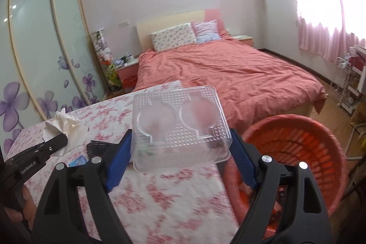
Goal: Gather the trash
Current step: 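Carry the tissue and plastic container over the orange basket with both tools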
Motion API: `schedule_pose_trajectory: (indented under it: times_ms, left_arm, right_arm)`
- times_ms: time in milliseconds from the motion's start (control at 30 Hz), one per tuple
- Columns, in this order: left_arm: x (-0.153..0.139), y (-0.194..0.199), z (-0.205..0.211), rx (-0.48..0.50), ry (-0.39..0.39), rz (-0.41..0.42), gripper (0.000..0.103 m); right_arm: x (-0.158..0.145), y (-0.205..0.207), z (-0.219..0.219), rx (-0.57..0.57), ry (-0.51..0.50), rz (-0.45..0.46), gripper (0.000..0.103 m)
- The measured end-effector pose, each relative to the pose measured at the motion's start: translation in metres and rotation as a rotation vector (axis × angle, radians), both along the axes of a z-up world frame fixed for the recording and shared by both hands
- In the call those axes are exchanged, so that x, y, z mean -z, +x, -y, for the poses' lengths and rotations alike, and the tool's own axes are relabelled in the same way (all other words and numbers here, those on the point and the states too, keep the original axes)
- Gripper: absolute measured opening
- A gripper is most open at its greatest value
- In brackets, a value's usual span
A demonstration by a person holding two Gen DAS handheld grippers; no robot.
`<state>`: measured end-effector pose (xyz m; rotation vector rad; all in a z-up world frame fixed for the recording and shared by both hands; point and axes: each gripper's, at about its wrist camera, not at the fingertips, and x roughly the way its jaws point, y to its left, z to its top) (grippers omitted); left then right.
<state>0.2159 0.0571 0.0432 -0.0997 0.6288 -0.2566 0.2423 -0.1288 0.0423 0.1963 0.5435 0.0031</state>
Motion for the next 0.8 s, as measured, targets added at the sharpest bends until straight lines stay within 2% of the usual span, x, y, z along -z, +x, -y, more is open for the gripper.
schedule_pose_trajectory:
  times_ms: [400, 800]
  left_arm:
    - [0.001, -0.014, 0.084, 0.203, -0.009, 0.017, 0.014]
    - [0.023, -0.021, 0.168, 0.372, 0.009, -0.027, 0.014]
  right_arm:
    - [0.010, -0.056, 0.083, 0.184, -0.031, 0.032, 0.080]
    - [0.040, -0.078, 0.151, 0.299, 0.014, 0.008, 0.080]
